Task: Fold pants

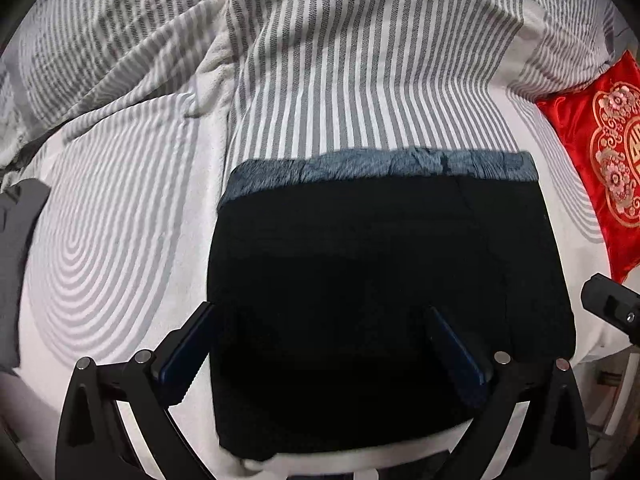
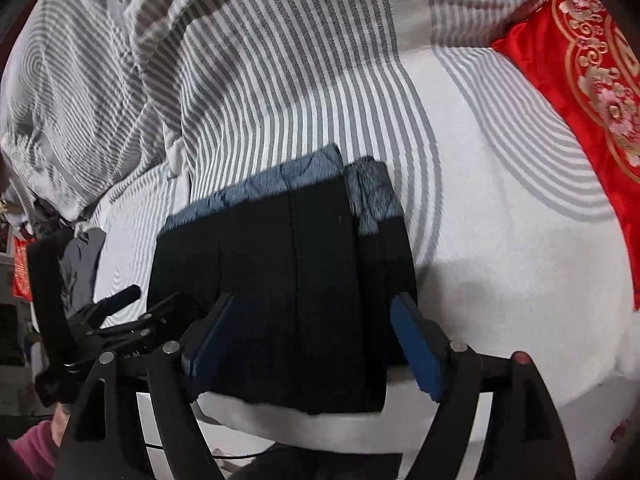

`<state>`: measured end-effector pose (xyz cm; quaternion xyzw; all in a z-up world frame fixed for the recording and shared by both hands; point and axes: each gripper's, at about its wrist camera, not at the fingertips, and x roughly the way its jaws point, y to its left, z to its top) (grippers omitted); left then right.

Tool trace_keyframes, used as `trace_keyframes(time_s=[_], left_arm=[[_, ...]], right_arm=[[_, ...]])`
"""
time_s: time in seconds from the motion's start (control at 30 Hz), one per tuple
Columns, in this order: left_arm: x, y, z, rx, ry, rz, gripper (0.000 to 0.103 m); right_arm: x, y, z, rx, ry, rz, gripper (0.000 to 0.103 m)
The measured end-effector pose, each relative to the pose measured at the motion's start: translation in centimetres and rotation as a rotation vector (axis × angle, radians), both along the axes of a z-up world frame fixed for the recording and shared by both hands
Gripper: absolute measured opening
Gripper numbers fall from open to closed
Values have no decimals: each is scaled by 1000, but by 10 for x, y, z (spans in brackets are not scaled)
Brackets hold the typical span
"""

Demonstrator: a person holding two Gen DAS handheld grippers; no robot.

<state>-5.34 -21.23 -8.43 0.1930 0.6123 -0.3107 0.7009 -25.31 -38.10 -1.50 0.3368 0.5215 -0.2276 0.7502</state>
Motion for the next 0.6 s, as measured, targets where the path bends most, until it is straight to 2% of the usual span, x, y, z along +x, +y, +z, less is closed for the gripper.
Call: trace_keyframes(time_s=[0.1, 0.27, 0.6], left_arm=[[-11, 8, 5, 19, -21, -7, 102], [-33, 16, 3, 112, -88, -50, 102], [-51, 31, 3, 58, -34, -34, 102]], right_arm=[[-4, 14, 4, -23, 11, 3, 81], [-2, 30, 9, -43, 30, 12, 82], [-6, 43, 8, -54, 59, 5, 82]])
